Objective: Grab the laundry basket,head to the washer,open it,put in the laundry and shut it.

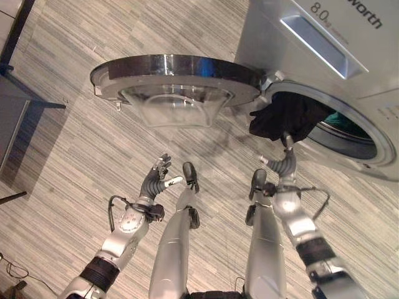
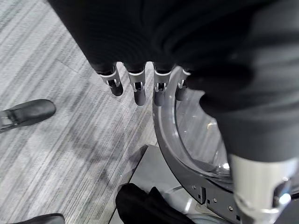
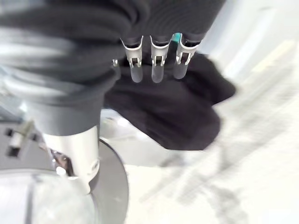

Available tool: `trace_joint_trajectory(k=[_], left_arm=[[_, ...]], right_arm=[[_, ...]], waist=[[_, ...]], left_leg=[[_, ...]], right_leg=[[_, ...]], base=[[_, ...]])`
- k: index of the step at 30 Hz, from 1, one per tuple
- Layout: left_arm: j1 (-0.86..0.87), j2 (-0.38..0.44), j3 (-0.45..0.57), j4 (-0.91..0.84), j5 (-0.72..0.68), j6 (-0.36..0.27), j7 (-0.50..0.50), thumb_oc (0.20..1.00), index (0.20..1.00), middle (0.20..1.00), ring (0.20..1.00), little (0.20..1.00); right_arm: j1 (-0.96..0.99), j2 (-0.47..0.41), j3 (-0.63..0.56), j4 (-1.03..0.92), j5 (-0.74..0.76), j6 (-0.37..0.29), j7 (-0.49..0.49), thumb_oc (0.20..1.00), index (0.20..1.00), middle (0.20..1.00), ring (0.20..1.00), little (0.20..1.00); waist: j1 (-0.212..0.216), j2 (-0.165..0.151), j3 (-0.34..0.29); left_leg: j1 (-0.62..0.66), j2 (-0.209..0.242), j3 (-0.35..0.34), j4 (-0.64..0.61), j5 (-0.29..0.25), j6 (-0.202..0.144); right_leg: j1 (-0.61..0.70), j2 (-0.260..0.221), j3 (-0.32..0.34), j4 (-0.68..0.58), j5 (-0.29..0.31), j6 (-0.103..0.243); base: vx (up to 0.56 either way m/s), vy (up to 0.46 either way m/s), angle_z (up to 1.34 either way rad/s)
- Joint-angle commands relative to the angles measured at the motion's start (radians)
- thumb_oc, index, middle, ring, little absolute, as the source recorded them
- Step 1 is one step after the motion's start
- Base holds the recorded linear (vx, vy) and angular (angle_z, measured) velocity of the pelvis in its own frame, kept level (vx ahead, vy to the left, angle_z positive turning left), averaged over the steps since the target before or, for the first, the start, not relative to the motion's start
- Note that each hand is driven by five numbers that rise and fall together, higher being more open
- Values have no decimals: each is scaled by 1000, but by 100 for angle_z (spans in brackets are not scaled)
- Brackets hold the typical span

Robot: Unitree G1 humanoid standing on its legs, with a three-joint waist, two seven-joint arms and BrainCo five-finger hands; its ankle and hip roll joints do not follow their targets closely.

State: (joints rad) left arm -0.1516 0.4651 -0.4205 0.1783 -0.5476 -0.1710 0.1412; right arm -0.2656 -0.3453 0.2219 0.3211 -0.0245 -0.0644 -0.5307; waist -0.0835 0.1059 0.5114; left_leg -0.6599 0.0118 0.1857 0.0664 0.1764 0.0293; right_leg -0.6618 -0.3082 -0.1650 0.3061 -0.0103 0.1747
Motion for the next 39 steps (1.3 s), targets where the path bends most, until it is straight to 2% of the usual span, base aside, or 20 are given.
trace_joint_trajectory(k=[1,6,9,13,14,19,21,24,25,27,28,29,32,33,39], left_arm=[[66,33,-13,-30,28,-41,20,1000,1000,1000,1000,1000],[86,49,-7,-39,10,-69,36,1000,1000,1000,1000,1000],[90,47,-2,-50,-14,-91,48,1000,1000,1000,1000,1000],[77,41,-19,-72,-45,-107,60,1000,1000,1000,1000,1000],[66,45,-27,-85,-57,-107,55,1000,1000,1000,1000,1000],[31,46,-46,-84,-70,-93,40,1000,1000,1000,1000,1000],[-4,36,-53,-81,-64,-65,7,1000,1000,1000,1000,1000],[-13,25,-50,-85,-65,-51,-13,1000,1000,1000,1000,1000],[-19,18,-52,-94,-66,-35,-36,1000,1000,1000,1000,1000],[-22,16,-52,-96,-64,-30,-46,1000,1000,1000,1000,1000],[-21,16,-56,-102,-65,-20,-63,1000,1000,1000,1000,1000],[-24,14,-59,-104,-63,-15,-65,1000,1000,1000,1000,1000],[-35,19,-63,-114,-60,-6,-69,1000,1000,1000,1000,1000],[-36,22,-62,-123,-51,0,-75,1000,1000,1000,1000,1000],[-38,18,-41,-128,-39,14,-72,1000,1000,1000,1000,1000]], right_arm=[[4,-16,-5,-27,-30,-28,29,1000,1000,1000,1000,1000],[135,-20,39,60,-44,-21,74,1000,1000,1000,1000,1000],[160,-1,38,221,-32,-5,62,1000,1000,1000,1000,1000],[92,41,19,503,17,16,12,1000,1000,1000,1000,1000],[30,49,10,628,49,26,-5,1000,1000,1000,1000,1000],[-100,39,-16,839,109,51,-1,1000,1000,1000,1000,1000],[-218,5,-62,1039,175,90,43,1000,1000,1000,1000,1000],[-258,-18,-87,1088,202,96,59,1000,1000,1000,1000,1000],[-290,-48,-111,1112,231,101,73,1000,1000,1000,1000,1000],[-310,-66,-112,1123,234,101,81,1000,1000,1000,1000,1000],[-346,-106,-115,1143,230,111,88,1000,1000,1000,1000,1000],[-369,-120,-111,1151,226,115,88,1000,1000,1000,1000,1000],[-427,-163,-105,1164,226,130,89,1000,1000,1000,1000,1000],[-457,-199,-109,1178,231,137,87,1000,1000,1000,1000,1000],[-554,-311,-122,1181,311,127,97,1000,1000,1000,1000,1000]], waist=[[10,-52,-35],[-9,-67,-46],[-12,-70,-51],[-5,-65,-50],[2,-57,-47],[18,-38,-40],[40,-15,-38],[55,-8,-35],[68,-6,-26],[76,0,-25],[99,6,-23],[105,10,-19],[121,18,-14],[138,22,-10],[159,44,-5]], left_leg=[[-1,-25,-1,182,-265,-13],[6,-25,2,178,-261,-20],[-2,-25,3,198,-269,-20],[-45,-19,8,257,-294,-11],[-72,-13,8,296,-309,-5],[-126,2,3,374,-341,8],[-186,22,1,494,-392,24],[-220,38,8,570,-424,32],[-246,49,12,635,-450,41],[-265,55,11,668,-467,45],[-294,67,16,709,-493,50],[-313,70,17,728,-504,53],[-351,71,10,762,-518,58],[-369,69,9,771,-525,58],[-433,63,-3,791,-528,55]], right_leg=[[1,2,-4,-215,196,-1],[15,-2,-4,-238,212,4],[16,-6,-3,-243,218,7],[-12,-12,3,-230,217,6],[-39,-15,9,-203,211,3],[-97,-20,18,-135,181,-10],[-185,-27,28,-4,136,-24],[-225,-33,11,59,117,-27],[-253,-49,-18,112,107,-24],[-275,-59,-33,146,103,-20],[-292,-100,-97,169,108,-9],[-302,-114,-122,182,109,-5],[-329,-137,-161,210,108,0],[-340,-154,-190,214,108,4],[-419,-167,-188,249,91,-3]], base=[[9,33,1],[9,27,-9],[0,0,0],[-45,29,-3],[-51,22,-6],[-53,12,-1],[-45,13,9],[-10,25,10],[-11,40,-6],[-1,36,-13],[-14,36,-15],[-31,20,-28],[-25,-15,-23],[-23,-31,11],[-4,-14,11]])
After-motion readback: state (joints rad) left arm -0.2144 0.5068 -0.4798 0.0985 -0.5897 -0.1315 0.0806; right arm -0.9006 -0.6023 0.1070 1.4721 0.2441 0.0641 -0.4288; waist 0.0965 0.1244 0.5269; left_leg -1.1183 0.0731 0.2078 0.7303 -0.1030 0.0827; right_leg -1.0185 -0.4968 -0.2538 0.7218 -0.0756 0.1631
